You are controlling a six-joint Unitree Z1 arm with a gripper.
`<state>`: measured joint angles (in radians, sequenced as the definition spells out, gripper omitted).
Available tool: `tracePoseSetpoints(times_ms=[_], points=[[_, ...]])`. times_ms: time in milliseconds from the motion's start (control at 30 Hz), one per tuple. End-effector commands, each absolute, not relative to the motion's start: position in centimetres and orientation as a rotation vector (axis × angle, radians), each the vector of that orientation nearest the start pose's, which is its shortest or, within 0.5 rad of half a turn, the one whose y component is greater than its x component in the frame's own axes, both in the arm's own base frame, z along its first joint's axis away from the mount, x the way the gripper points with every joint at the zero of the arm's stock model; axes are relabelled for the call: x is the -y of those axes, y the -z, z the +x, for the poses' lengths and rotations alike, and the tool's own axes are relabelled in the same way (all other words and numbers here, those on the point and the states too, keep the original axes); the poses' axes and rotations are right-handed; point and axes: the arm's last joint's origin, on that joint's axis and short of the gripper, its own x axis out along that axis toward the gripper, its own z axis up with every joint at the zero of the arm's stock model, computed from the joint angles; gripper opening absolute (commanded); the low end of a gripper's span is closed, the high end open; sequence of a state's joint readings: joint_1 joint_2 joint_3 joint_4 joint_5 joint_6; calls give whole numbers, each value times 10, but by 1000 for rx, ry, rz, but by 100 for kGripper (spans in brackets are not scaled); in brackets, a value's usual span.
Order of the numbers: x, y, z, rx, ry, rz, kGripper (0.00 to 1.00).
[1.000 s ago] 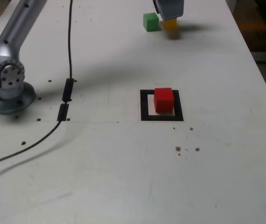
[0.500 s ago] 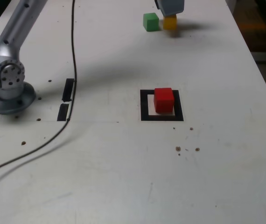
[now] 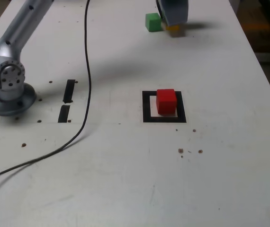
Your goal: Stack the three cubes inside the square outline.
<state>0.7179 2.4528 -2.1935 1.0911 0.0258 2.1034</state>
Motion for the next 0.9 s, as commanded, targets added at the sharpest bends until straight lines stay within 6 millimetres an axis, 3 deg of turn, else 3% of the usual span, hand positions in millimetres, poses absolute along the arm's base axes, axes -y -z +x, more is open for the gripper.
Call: tracePoseSetpoints(times_ms=[0,267,533,867], points=[[-344,-209,395,-1270,869,1260,85],[-341,-206,397,-1243,884,1250,83],[-339,-204,399,-1199,862,1205,56],[-336,-203,397,-1180,877,1177,45]])
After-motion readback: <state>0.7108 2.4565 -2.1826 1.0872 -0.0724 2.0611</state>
